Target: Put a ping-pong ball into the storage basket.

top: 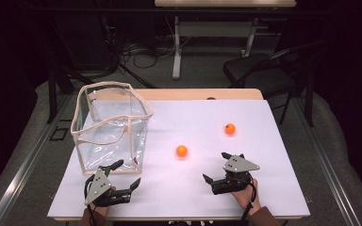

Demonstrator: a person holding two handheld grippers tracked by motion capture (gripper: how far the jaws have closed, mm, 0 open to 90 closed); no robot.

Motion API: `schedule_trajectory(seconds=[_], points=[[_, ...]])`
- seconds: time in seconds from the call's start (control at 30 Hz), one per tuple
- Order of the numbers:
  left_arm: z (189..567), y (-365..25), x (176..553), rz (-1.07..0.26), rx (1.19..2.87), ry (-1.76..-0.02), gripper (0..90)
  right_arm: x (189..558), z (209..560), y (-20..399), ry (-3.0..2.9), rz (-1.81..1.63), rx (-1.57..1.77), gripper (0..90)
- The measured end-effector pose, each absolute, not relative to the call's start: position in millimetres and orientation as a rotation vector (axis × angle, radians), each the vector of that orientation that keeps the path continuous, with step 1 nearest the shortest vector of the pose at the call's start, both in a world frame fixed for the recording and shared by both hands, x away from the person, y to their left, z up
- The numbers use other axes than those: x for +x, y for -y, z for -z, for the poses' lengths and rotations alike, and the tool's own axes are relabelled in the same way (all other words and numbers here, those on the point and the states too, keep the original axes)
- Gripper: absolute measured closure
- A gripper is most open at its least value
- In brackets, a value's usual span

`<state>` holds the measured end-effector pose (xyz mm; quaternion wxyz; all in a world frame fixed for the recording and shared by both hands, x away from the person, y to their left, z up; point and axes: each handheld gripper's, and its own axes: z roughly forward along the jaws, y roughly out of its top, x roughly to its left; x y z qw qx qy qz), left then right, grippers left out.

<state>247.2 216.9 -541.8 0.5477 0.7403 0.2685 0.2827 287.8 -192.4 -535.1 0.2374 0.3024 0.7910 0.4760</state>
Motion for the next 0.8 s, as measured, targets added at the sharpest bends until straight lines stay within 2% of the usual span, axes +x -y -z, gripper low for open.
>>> schedule_trajectory(seconds=[0.8], points=[[541.8,-216.9,247.4,-0.666,1.753,-0.633,15.6,311.8,536.3,170.0,-2.227,-1.284,0.836,0.0]])
